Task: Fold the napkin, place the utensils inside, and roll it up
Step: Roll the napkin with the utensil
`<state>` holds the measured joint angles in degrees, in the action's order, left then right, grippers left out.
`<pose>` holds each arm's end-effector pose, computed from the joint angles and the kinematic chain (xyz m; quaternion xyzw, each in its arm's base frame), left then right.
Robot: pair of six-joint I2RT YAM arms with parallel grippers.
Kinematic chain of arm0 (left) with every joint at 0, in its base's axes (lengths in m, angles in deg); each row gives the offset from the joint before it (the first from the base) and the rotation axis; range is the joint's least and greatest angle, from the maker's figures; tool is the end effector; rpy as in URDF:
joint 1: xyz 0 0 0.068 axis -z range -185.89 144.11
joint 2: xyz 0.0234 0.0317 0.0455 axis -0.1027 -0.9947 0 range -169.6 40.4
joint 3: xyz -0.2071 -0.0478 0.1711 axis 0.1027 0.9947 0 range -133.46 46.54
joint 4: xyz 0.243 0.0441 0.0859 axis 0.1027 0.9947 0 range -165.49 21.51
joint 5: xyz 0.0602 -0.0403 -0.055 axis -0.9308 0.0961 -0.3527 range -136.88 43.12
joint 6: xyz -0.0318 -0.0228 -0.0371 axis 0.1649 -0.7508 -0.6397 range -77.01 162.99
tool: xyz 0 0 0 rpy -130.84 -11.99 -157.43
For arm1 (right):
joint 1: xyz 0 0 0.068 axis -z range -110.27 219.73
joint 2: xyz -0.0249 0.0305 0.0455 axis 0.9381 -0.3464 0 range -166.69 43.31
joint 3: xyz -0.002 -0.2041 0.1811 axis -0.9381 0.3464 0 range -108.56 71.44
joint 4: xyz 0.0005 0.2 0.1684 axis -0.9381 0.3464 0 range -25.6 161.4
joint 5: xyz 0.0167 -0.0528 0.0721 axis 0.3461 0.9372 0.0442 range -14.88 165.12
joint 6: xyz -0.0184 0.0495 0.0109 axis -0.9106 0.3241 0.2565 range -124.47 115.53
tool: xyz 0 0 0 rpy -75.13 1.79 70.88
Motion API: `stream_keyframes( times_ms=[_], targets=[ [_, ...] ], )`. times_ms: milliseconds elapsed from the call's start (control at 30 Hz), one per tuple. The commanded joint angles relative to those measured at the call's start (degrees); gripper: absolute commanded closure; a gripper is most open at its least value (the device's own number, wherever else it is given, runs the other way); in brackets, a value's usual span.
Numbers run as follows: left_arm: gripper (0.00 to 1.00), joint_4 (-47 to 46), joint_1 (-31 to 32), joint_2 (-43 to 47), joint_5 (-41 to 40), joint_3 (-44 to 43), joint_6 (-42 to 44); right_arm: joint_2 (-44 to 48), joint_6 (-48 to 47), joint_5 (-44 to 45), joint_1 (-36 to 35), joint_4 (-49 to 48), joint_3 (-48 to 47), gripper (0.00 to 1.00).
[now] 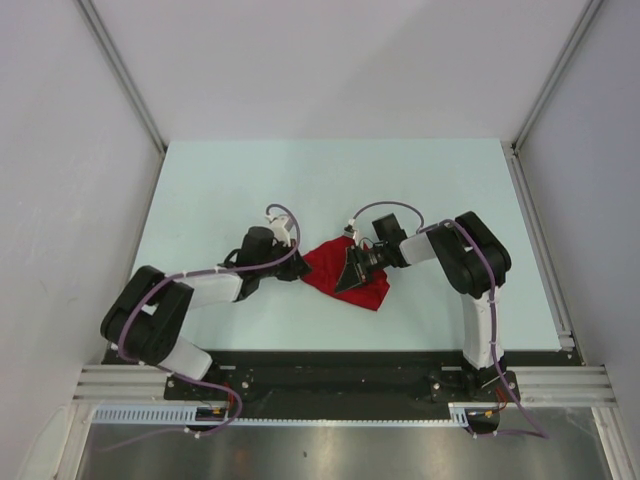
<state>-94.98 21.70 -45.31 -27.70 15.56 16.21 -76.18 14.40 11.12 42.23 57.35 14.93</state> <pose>0.2416 -0.1394 0.1493 0.0828 0.8750 -0.3388 0.3358 0.3089 0.1968 0.0782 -0.2158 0.7968 0.5636 0.0289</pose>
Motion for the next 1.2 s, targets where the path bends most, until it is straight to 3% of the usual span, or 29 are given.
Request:
stream_keyframes(
  times_ms=[0,267,367,500,533,633,733,867,1000,1167],
  targets=[
    [1.00,-0.73,0.27,-2.34,-3.70,-3.82,-1.08,-3.04,-2.87,11.01,0.96,5.82,1.23,1.00],
    [1.00,3.13,-0.08,-9.11,-4.06,-8.48,-0.99,-2.43,-4.19,12.15,0.96,6.79,0.70,0.98],
    [1.00,5.77,-0.17,-12.28,-3.45,-10.06,-0.64,-1.72,-4.20,12.41,1.05,8.54,0.79,0.93],
    [1.00,9.54,-0.17,-14.04,-4.24,-10.85,-0.11,1.43,-4.11,13.38,0.96,9.16,0.88,0.71],
    [1.00,10.08,-0.17,-14.13,-4.59,-11.03,0.15,3.45,-4.19,13.64,0.96,9.77,0.70,0.61],
    [1.00,11.92,-0.17,-14.57,-4.15,-11.20,0.77,6.88,-5.07,15.92,0.96,12.31,0.00,0.47],
    [1.00,13.07,-0.17,-14.75,-3.71,-11.21,1.21,11.71,-6.22,20.92,0.88,14.60,-1.23,0.34],
    [1.00,13.16,-0.17,-14.57,-2.66,-11.03,1.65,18.74,-7.53,28.13,0.09,13.47,-0.62,0.28],
    [1.00,13.77,-0.17,-14.57,-1.60,-11.21,1.74,26.56,-12.88,39.72,-5.35,11.80,1.75,0.26],
    [1.00,14.47,-0.17,-14.48,-0.99,-11.64,1.74,29.83,-21.41,58.45,-18.27,9.08,4.56,0.25]
  ],
)
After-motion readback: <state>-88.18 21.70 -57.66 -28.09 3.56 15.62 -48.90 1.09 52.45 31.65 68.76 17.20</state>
